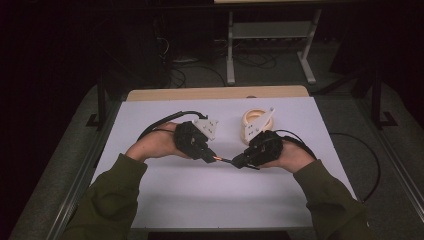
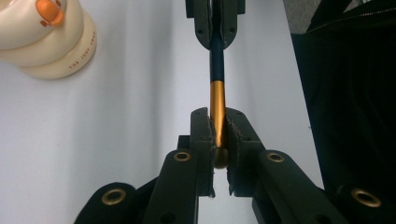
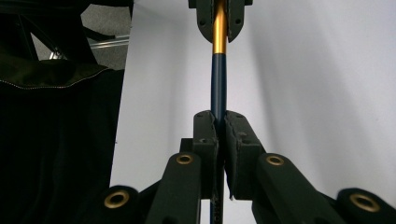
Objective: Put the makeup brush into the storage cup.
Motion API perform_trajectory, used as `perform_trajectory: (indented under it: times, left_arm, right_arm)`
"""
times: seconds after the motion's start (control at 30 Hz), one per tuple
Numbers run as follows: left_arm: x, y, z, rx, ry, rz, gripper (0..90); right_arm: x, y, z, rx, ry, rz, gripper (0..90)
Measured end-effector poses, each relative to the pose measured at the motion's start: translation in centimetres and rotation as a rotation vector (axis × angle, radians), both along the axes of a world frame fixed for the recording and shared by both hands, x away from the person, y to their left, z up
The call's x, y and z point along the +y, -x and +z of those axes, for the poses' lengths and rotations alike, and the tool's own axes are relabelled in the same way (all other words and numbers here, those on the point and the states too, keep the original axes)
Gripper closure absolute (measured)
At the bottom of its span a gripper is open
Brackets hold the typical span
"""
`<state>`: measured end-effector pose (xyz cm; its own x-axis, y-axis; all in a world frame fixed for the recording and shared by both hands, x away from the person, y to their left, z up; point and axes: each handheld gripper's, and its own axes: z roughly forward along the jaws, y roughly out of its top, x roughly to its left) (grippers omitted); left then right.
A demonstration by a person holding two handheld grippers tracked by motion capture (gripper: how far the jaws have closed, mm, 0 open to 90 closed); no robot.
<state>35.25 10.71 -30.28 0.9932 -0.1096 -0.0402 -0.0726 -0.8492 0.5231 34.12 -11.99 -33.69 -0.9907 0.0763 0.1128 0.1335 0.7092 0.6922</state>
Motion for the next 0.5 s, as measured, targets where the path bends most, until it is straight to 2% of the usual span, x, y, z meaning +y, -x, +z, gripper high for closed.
perform_trajectory:
  times: [0.1,0.2,0.37,0.43,0.5]
  left_arm:
    - [0.3,0.1,0.0,0.003,0.027,0.001,74.5]
    - [0.9,0.1,0.2,0.012,0.082,0.013,66.6]
    - [2.2,0.3,0.2,0.034,0.225,0.065,61.0]
    - [2.9,0.2,0.1,0.036,0.291,0.074,60.8]
    - [3.6,0.3,-0.1,0.047,0.337,0.094,61.0]
  right_arm:
    - [0.0,0.0,0.1,0.003,-0.015,0.005,83.4]
    - [-0.1,0.1,0.2,0.002,-0.024,0.003,83.3]
    - [-0.6,0.2,0.4,0.003,-0.070,-0.012,83.4]
    - [-0.8,0.3,0.3,-0.004,-0.094,-0.020,83.4]
    - [-1.2,0.5,0.3,0.006,-0.114,-0.031,83.4]
